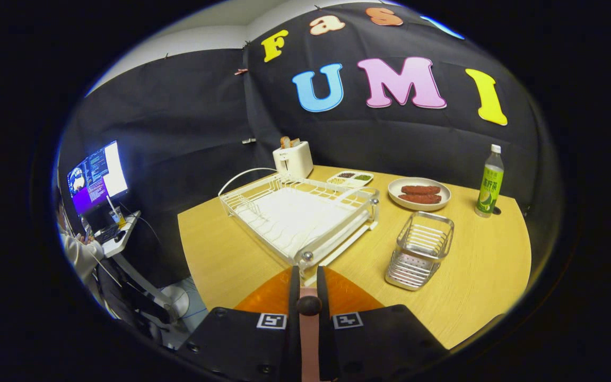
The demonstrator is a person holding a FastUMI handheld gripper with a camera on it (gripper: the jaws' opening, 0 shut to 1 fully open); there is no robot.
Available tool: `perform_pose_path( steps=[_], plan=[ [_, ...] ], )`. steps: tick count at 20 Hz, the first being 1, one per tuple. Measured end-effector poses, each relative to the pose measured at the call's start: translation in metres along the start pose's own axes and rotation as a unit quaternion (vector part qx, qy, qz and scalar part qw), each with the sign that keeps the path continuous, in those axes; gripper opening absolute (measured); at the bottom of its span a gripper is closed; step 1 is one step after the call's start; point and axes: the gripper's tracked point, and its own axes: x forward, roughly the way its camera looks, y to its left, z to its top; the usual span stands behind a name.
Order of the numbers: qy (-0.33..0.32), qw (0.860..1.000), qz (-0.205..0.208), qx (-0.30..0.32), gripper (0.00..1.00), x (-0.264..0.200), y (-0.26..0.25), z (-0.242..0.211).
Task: Take the plate from the dish rack, then take the spoon from the basket and place it into the plate.
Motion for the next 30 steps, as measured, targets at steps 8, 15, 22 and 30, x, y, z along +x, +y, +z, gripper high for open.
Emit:
perform_pose_path(
  steps=[8, 15, 22, 30],
  plan=[
    [0.031, 0.999, -0.011, 0.01, 0.25, -0.005, -0.01, -0.01],
    [-0.005, 1.0, -0.022, 0.009, 0.98, -0.019, -0.011, 0.041],
    [-0.12, 0.987, -0.107, -0.024, 0.98, -0.048, -0.026, 0.16],
    [-0.204, 0.951, -0.231, -0.029, 0.98, -0.085, -0.022, 0.254]
  ],
)
